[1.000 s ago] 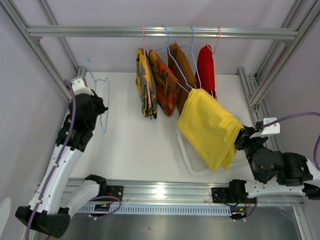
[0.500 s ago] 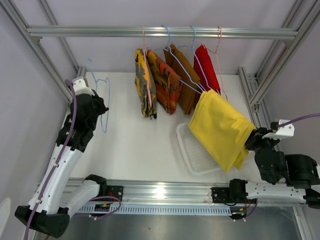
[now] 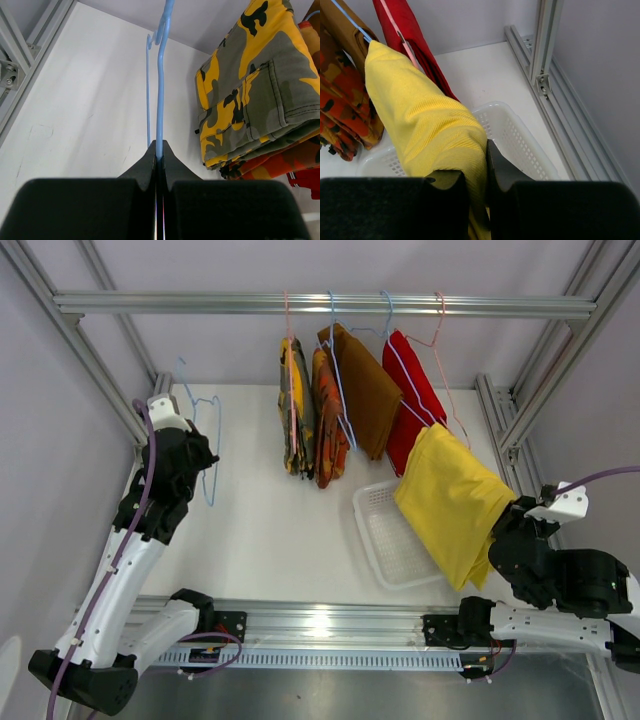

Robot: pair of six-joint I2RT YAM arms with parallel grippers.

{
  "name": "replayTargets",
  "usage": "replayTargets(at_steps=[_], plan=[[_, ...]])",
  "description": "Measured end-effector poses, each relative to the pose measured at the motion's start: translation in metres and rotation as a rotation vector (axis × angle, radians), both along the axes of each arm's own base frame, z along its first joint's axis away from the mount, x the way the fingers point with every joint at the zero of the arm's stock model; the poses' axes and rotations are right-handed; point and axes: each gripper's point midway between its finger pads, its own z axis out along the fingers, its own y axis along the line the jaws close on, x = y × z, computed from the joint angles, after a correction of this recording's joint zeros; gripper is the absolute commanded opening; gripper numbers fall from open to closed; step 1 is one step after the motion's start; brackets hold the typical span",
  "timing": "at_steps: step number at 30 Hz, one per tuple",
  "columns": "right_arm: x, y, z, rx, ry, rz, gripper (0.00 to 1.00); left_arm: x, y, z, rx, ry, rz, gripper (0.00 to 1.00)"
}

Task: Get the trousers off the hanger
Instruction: Place the trousers in the bin.

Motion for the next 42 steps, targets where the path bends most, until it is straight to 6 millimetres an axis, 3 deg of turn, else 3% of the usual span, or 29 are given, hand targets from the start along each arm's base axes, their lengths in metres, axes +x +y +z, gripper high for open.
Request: replayTargets(at_steps=[17, 27, 34, 39, 42], plan=[[-0.004, -0.018, -0.004, 0.127, 0.014, -0.1, 0.0, 0.0, -0.002, -0.002, 0.009, 0.005, -0.003, 0.0], [-0.004, -0.02, -0.007, 0.043, 0.043, -0.133, 0.0, 0.0, -0.004, -0.002, 0.022, 0.006, -0.008, 0.0], [0.013, 0.014, -0.017, -0.056, 0.073, -0.116, 0.01, -0.001, -0.008, -0.002, 0.024, 0.007, -0.022, 0.0], [0.036, 0.054, -0.046, -0.121, 0.132, -0.104, 0.02, -0.001, -0.009, -0.002, 0.031, 0.008, -0.027, 0.0], [0.05, 0.081, -0.066, -0.125, 0.167, -0.071, 0.08, -0.002, -0.01, -0.003, 0.032, 0.011, -0.029, 0.0]])
